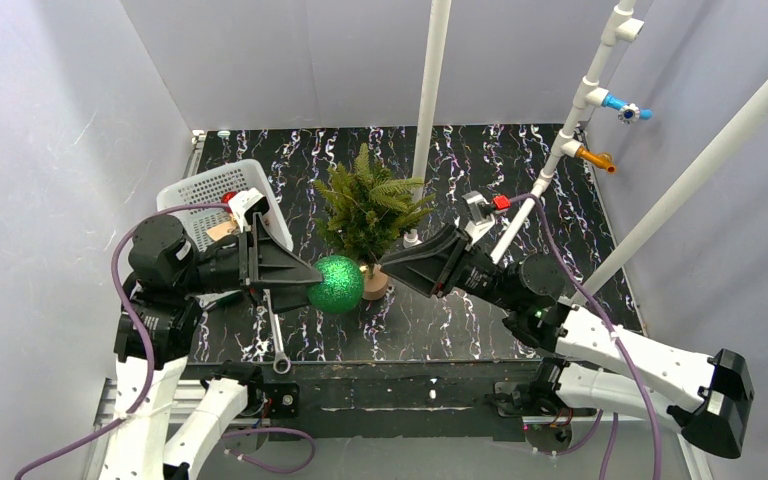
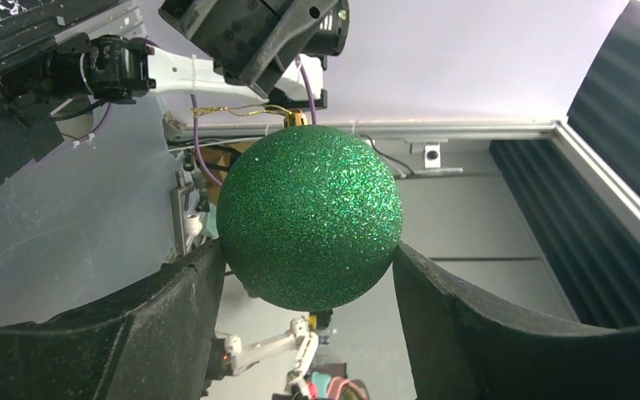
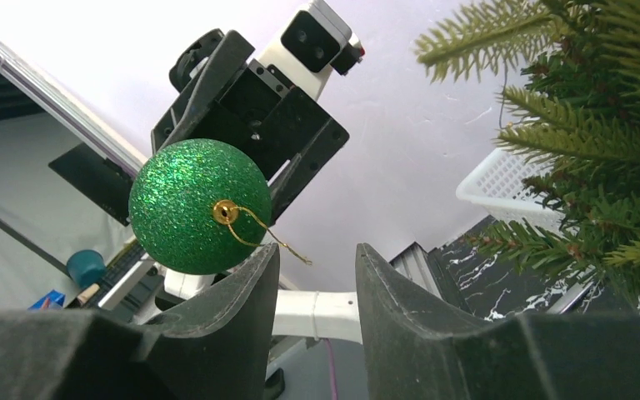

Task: Decorate the small christmas tree
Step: Adjust the decoration item.

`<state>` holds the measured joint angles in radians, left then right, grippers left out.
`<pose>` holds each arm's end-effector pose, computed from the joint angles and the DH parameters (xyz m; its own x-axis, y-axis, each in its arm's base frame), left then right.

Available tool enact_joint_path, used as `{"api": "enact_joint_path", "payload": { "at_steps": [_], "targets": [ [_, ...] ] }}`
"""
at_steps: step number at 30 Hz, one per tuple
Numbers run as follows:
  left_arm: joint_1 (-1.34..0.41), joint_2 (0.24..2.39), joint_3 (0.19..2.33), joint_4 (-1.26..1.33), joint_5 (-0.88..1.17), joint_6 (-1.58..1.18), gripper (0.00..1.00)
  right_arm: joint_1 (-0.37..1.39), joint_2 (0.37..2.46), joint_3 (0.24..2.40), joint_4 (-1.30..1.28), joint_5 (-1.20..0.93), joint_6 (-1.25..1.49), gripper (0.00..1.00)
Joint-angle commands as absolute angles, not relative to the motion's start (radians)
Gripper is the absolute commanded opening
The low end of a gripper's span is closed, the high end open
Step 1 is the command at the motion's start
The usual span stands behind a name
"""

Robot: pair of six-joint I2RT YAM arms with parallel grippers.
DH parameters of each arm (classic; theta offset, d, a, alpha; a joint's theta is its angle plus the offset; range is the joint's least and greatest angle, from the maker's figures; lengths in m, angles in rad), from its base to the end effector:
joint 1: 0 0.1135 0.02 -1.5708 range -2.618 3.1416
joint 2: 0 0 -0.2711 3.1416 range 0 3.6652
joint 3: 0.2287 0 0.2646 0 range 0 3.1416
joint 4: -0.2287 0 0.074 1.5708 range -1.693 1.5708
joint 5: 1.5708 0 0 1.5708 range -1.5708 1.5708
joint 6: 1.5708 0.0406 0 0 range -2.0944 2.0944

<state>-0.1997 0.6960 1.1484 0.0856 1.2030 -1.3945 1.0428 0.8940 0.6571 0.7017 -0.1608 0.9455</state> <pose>0.0842 -0.0557 0.4993 -0.7553 -0.2083 -0.6214 0.6447 -0.0661 -0.7616 0.1036 0.1905 0.3738 -0.6176 0.5296 -0.5814 -0.7244 -0.0952 0.6828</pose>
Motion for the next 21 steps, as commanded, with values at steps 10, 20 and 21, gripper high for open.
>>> {"api": "enact_joint_path", "payload": {
  "at_steps": [10, 20, 21],
  "targets": [
    [-0.203, 0.711, 1.19, 0.077, 1.312, -1.285, 0.34, 1.04, 0.804, 0.699, 0.552, -0.258, 0.764, 0.48],
    [-0.203, 0.712, 1.201, 0.009, 1.245, -1.257, 0.34, 1.054, 0.817, 0.725, 0.591, -0.294, 0.739, 0.49],
    [-0.203, 0.714, 1.202, 0.006, 1.237, -1.254, 0.33, 1.061, 0.818, 0.738, 0.571, -0.288, 0.721, 0.49]
  ]
}}
